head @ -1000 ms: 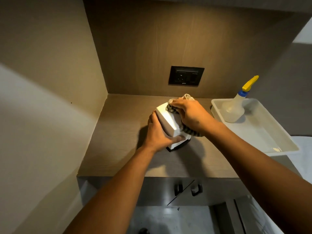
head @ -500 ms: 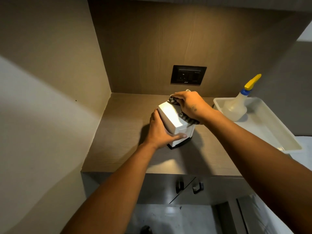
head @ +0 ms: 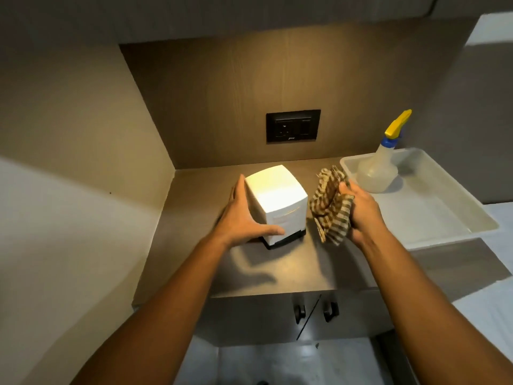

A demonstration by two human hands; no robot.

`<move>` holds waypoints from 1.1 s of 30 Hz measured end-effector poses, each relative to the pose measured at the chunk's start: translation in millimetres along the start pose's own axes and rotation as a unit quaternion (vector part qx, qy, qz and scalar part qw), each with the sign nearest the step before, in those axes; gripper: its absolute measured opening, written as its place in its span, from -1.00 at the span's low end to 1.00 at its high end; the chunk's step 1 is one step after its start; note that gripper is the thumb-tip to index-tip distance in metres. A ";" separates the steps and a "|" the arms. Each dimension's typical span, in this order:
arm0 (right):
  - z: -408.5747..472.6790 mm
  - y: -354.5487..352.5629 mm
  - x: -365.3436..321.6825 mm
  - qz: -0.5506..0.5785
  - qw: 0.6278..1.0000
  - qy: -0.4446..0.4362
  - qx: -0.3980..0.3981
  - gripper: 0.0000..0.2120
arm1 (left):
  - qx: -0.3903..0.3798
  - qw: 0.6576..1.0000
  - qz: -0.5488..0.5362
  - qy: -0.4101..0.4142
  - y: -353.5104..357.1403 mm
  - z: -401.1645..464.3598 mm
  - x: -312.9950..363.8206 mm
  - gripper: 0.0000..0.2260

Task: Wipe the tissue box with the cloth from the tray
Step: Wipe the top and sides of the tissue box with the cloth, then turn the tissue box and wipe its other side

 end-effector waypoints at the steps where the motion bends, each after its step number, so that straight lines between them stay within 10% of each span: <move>1: -2.7 -26.0 18.2 0.069 0.997 0.039 0.015 -0.74 | -0.006 1.000 0.028 -0.005 7.0 4.3 20.2 0.33; 9: 6.6 -5.9 49.5 0.155 0.985 0.053 0.050 -0.72 | 0.096 0.967 0.222 -0.080 -0.2 50.2 91.3 -0.31; 21: 6.8 4.2 57.1 0.143 0.987 0.058 0.037 -0.81 | 0.035 0.952 0.303 0.009 -3.8 47.5 66.3 -0.48; 33: 13.4 83.7 37.7 -0.076 0.985 -0.142 0.063 -0.63 | -0.013 0.948 0.313 0.055 0.6 48.7 60.2 -0.47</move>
Point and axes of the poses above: each hand's wrist, its own z-axis towards the middle knuckle, its own y-axis out of the palm, x = y × z, the point moved 9 cm from there along z, towards the middle knuckle, and after that the axes turned 1 degree about -x, right-handed, at the moved point
